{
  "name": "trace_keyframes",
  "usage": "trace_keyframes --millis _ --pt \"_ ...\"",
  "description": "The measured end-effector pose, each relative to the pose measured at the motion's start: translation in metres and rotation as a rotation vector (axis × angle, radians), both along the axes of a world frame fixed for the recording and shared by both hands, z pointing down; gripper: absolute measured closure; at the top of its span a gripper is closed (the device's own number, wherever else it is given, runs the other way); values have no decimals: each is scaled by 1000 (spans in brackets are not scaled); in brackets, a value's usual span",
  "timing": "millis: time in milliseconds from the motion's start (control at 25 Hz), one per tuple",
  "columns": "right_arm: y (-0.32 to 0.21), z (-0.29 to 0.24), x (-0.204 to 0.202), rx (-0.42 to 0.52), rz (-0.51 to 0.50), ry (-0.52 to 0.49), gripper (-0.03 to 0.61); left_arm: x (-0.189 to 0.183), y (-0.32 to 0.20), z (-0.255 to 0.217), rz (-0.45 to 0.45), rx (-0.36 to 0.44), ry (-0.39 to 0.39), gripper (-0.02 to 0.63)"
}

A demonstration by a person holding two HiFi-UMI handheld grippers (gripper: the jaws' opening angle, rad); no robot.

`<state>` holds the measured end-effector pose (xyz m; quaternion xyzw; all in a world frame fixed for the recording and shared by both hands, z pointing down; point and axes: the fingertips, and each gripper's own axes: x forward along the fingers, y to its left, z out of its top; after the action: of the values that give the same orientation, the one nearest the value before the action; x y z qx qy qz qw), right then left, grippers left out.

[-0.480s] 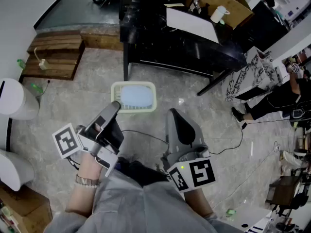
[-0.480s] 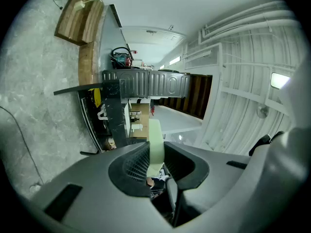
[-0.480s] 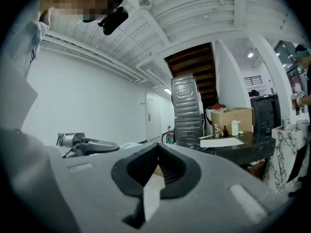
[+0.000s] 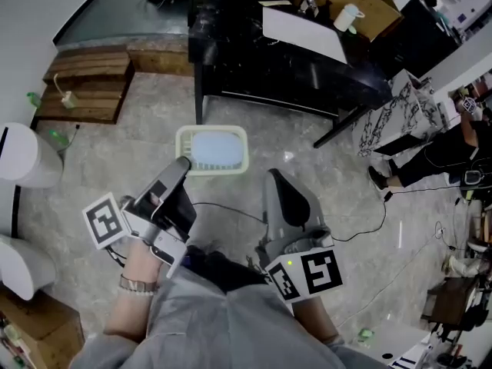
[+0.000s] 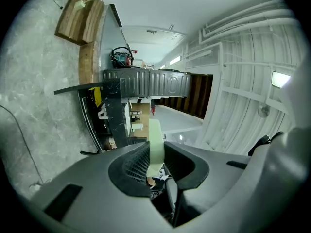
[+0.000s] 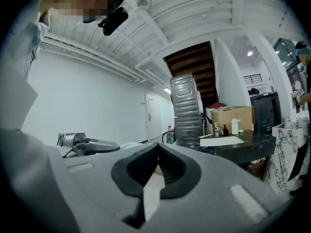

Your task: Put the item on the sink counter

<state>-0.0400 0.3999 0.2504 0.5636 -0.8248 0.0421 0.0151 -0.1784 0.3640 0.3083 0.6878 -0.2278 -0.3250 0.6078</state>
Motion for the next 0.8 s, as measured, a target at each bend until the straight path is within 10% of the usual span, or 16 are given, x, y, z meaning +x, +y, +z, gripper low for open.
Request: trace_keyframes --millis 800 --pt "19 -4 57 40 -1 -69 581 34 18 -4 -75 25 -5 525"
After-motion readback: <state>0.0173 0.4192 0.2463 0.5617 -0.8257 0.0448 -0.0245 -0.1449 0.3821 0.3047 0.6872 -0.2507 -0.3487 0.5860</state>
